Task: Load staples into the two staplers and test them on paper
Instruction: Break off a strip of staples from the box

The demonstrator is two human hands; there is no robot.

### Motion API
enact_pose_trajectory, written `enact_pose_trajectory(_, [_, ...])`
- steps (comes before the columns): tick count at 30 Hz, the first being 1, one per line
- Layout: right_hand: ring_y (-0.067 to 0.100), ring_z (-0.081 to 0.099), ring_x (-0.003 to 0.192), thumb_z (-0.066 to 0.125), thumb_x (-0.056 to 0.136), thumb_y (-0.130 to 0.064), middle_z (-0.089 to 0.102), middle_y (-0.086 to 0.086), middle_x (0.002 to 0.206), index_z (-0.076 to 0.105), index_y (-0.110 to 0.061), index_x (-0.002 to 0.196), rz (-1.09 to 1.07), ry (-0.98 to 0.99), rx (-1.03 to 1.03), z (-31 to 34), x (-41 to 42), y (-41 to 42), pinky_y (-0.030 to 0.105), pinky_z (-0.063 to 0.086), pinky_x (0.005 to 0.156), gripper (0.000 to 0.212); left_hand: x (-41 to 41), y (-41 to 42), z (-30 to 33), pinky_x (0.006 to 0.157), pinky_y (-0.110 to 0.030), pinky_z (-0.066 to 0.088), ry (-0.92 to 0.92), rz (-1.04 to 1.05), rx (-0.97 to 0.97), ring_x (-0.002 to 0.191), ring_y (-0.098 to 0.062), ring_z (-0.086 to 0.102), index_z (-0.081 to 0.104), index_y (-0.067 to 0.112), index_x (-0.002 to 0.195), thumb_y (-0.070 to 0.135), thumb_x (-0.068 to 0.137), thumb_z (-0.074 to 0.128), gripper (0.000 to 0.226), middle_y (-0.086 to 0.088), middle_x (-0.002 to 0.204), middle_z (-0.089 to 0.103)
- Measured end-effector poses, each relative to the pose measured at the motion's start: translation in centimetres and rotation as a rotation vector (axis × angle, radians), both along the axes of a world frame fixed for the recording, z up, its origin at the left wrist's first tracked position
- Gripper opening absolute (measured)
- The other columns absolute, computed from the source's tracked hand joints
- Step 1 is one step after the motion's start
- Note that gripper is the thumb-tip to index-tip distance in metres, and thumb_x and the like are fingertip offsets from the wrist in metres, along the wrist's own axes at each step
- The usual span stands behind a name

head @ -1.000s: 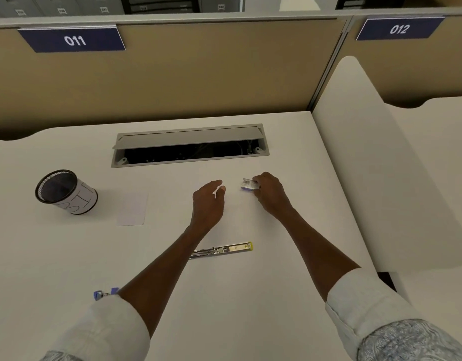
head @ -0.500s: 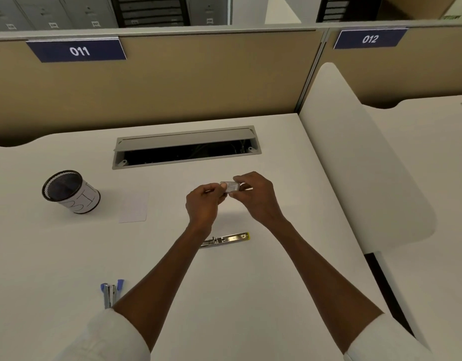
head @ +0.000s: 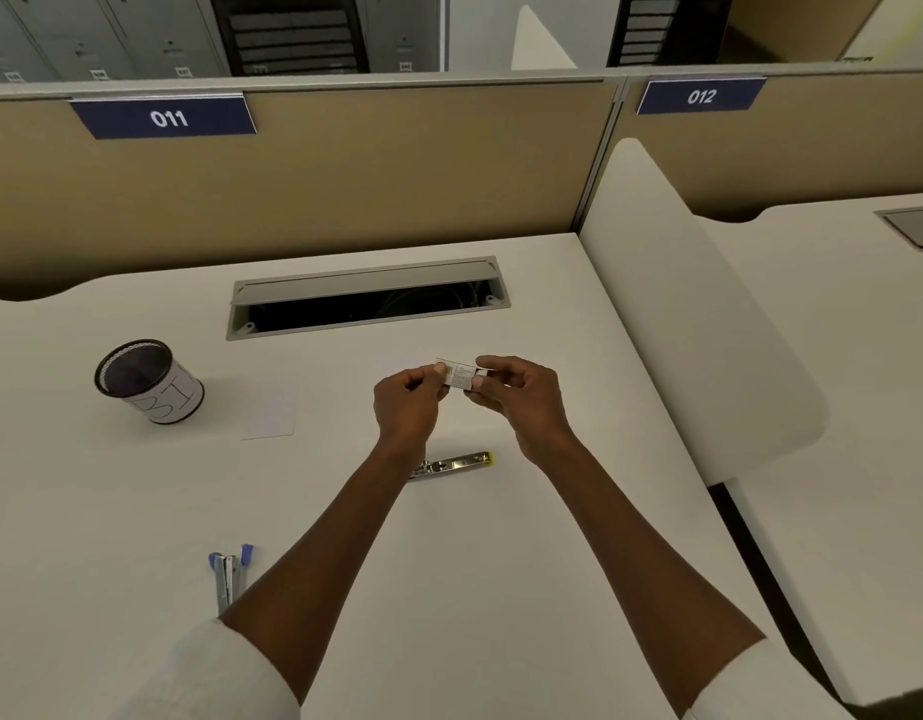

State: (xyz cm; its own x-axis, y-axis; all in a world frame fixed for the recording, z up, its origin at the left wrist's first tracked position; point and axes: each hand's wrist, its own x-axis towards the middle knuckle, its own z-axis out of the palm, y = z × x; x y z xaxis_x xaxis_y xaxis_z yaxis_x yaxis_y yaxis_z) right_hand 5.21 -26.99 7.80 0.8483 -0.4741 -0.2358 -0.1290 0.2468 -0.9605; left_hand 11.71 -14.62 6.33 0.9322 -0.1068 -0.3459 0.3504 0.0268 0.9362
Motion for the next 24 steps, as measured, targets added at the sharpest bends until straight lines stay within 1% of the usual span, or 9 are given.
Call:
enact_pose_trajectory(3, [0.031, 0.073, 0.089, 0.067, 0.085, 0.005, 0.072, 0.022, 0.100, 0.070, -0.004, 0.101, 0.019, -0.004, 0.004, 0.3, 0.0, -0.2, 0.036, 0.059, 0.084, 0.019, -0.1, -0.2, 0.3, 0.087, -0.031, 0.058, 0.020, 0.005, -0.021, 0.084, -0.013, 0.072, 0.074, 0.008, 0.095, 0.017, 0.092, 0.066, 0.012, -0.005, 0.090, 0.075])
enact_pose_trajectory(6, [0.028, 0.074, 0.087, 0.064, 0.086, 0.005, 0.073, 0.019, 0.099, 0.069, -0.005, 0.097, 0.033, 0.022, -0.005, 0.4, 0.0, -0.3, 0.034, 0.060, 0.082, 0.015, 0.0, -0.2, 0.3, 0.083, -0.027, 0.058, 0.026, 0.006, -0.028, 0.083, -0.014, 0.072, 0.074, 0.011, 0.093, 0.017, 0.092, 0.066, 0.010, -0.003, 0.087, 0.075])
enact_pose_trajectory(8, [0.028, 0.074, 0.086, 0.063, 0.087, 0.005, 0.073, 0.019, 0.097, 0.068, -0.003, 0.097, 0.025, 0.056, -0.033, 0.4, 0.1, -0.4, 0.035, 0.060, 0.082, 0.014, 0.1, -0.2, 0.3, 0.080, -0.026, 0.058, 0.031, 0.009, -0.018, 0.080, -0.011, 0.072, 0.074, 0.014, 0.091, 0.017, 0.092, 0.067, 0.008, -0.003, 0.086, 0.075])
enact_pose_trajectory(11, [0.026, 0.074, 0.086, 0.061, 0.086, 0.005, 0.073, 0.019, 0.096, 0.067, -0.001, 0.096, 0.008, 0.089, -0.138, 0.1, 0.2, -0.5, 0.035, 0.060, 0.080, 0.013, 0.1, -0.2, 0.1, 0.078, -0.022, 0.058, 0.046, 0.033, -0.011, 0.079, -0.010, 0.072, 0.073, 0.014, 0.089, 0.017, 0.092, 0.067, 0.007, -0.006, 0.089, 0.075])
enact_pose_trajectory(15, [0.023, 0.074, 0.081, 0.061, 0.084, 0.004, 0.073, 0.016, 0.095, 0.070, -0.006, 0.085, -0.018, 0.128, -0.319, -0.3, 0.4, -0.6, 0.033, 0.061, 0.075, 0.014, 0.2, -0.2, 0.0, 0.084, -0.027, 0.057, 0.087, 0.056, -0.038, 0.086, -0.016, 0.071, 0.072, 0.013, 0.089, 0.015, 0.092, 0.066, 0.007, -0.009, 0.093, 0.074])
enact_pose_trajectory(17, [0.021, 0.075, 0.077, 0.061, 0.083, 0.002, 0.073, 0.012, 0.092, 0.072, -0.007, 0.081, -0.030, 0.158, -0.378, -0.5, 0.5, -0.5, 0.035, 0.062, 0.075, 0.015, 0.1, -0.2, -0.1, 0.085, -0.027, 0.057, 0.097, 0.064, -0.039, 0.088, -0.017, 0.071, 0.073, 0.012, 0.090, 0.015, 0.092, 0.065, 0.008, -0.011, 0.094, 0.074])
enact_pose_trajectory(21, [0.018, 0.074, 0.071, 0.065, 0.085, -0.010, 0.075, 0.006, 0.085, 0.075, -0.007, 0.081, -0.006, 0.178, -0.472, -0.9, 0.8, -0.2, 0.040, 0.062, 0.075, 0.011, -0.1, -0.4, -0.2, 0.086, -0.028, 0.057, 0.106, 0.086, -0.048, 0.088, -0.018, 0.072, 0.072, 0.006, 0.095, 0.015, 0.092, 0.066, 0.011, -0.012, 0.095, 0.074])
enact_pose_trajectory(23, [0.017, 0.074, 0.069, 0.071, 0.083, -0.018, 0.076, 0.004, 0.080, 0.076, -0.009, 0.080, -0.010, 0.195, -0.439, -0.9, 0.9, 0.0, 0.039, 0.061, 0.076, 0.010, -0.2, -0.5, -0.3, 0.085, -0.028, 0.057, 0.108, 0.090, -0.047, 0.086, -0.017, 0.072, 0.072, 0.005, 0.097, 0.015, 0.092, 0.066, 0.013, -0.011, 0.095, 0.074])
enact_pose_trajectory(24, [0.017, 0.074, 0.068, 0.074, 0.082, -0.018, 0.076, 0.005, 0.079, 0.076, -0.008, 0.078, -0.020, 0.209, -0.406, -0.9, 1.0, 0.0, 0.039, 0.061, 0.077, 0.011, -0.3, -0.5, -0.4, 0.086, -0.028, 0.057, 0.109, 0.089, -0.050, 0.086, -0.016, 0.072, 0.073, 0.005, 0.099, 0.015, 0.092, 0.066, 0.014, -0.011, 0.096, 0.074])
